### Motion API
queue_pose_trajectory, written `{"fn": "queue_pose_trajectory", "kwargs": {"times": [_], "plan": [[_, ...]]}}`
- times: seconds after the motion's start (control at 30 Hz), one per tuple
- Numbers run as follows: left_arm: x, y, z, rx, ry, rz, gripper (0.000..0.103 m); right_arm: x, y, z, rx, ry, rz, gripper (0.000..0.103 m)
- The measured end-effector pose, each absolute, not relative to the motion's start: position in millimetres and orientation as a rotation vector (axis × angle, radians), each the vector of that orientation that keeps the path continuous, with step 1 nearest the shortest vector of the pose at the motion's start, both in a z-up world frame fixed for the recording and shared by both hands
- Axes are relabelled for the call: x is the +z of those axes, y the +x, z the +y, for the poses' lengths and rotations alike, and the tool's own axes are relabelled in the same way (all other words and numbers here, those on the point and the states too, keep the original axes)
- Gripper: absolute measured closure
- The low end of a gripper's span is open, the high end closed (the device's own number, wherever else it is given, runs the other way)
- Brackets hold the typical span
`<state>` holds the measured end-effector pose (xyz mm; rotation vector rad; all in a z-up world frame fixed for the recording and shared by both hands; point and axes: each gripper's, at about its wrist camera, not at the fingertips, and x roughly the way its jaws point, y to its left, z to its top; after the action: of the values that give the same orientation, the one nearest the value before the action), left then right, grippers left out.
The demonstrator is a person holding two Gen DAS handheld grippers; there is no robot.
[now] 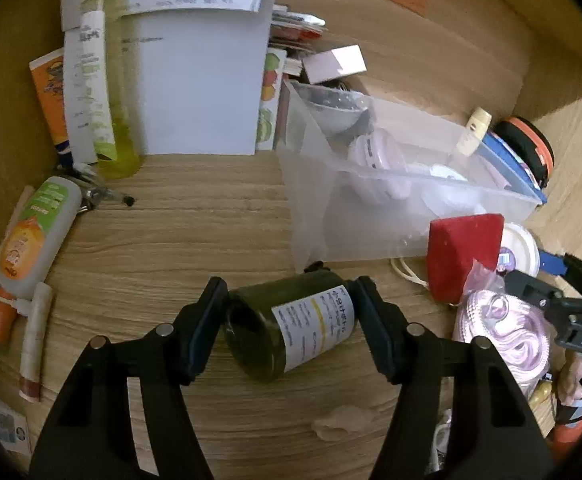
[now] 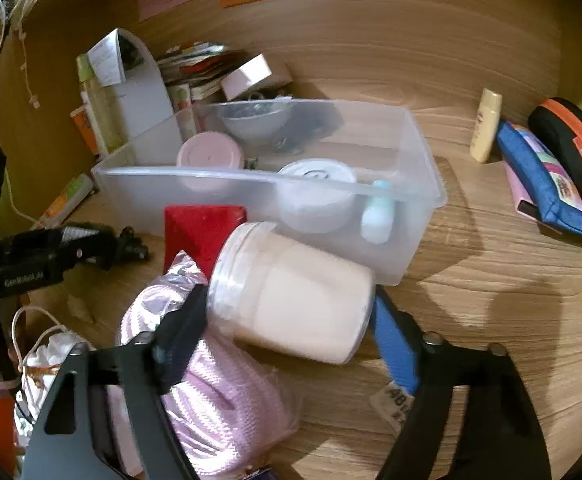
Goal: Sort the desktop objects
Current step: 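Grasp the dark green glass bottle with the left gripper, then lift green bottle with left gripper while right gripper grasps beige jar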
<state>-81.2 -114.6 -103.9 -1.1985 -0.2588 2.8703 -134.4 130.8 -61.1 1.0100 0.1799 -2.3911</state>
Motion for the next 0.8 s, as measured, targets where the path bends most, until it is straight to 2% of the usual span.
{"fn": "queue_pose_trajectory", "kwargs": {"times": [0.4,0.63,0.8], "plan": [[-86.6,-62.5,-120.5,2.967,-1.008,-0.306,0.039,-51.6,-138.5,147.8,-2.434,0.971,0.070,0.038],[-79.6,-58.8,-113.3,3.003,-0.959,-0.235,0.039,-40.8,-137.1,168.1,-2.460,0.970,0.049,0.038],[-68.0,-50.3,-112.1,3.008,-0.908,-0.256,0.039,-24.8,-128.1,183.2,-2.492,0.914,0.039,0.038]]}}
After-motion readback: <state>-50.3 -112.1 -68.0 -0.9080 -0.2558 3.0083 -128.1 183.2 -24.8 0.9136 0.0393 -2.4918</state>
